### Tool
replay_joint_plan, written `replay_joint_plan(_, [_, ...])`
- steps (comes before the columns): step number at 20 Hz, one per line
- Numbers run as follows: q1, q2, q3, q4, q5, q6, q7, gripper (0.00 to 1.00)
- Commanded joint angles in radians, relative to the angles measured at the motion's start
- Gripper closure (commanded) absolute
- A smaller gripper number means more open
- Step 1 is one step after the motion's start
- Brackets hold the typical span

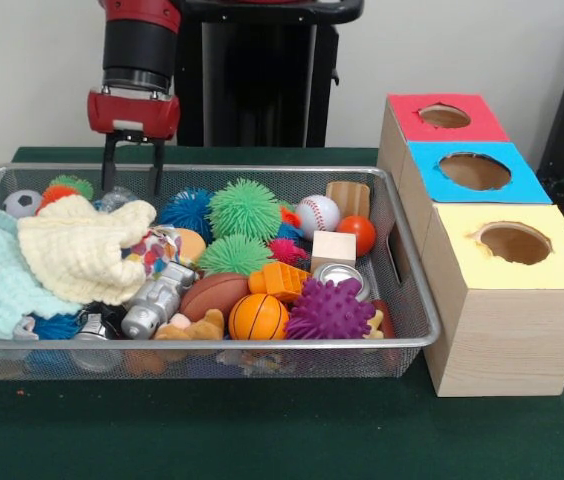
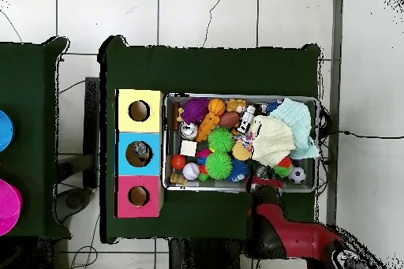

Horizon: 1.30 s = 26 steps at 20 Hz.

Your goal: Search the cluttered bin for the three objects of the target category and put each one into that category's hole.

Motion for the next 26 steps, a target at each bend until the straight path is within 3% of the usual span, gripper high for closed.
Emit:
replay_joint_plan(1, [0.028,0.110,-0.010,-0.048,0.093,0.131,0.124,0.00])
replay_joint_plan(7, [-0.001,0.185,-0.016,-0.077,0.107,0.212,0.110,0.00])
replay_joint_plan(11, [0.016,0.201,-0.045,-0.085,0.117,0.181,0.102,0.00])
replay_joint_plan(20, [0.059,0.076,-0.043,-0.038,0.118,0.232,0.096,0.00])
replay_joint_plan(26, [0.063,0.075,-0.028,-0.049,0.113,0.253,0.106,0.00])
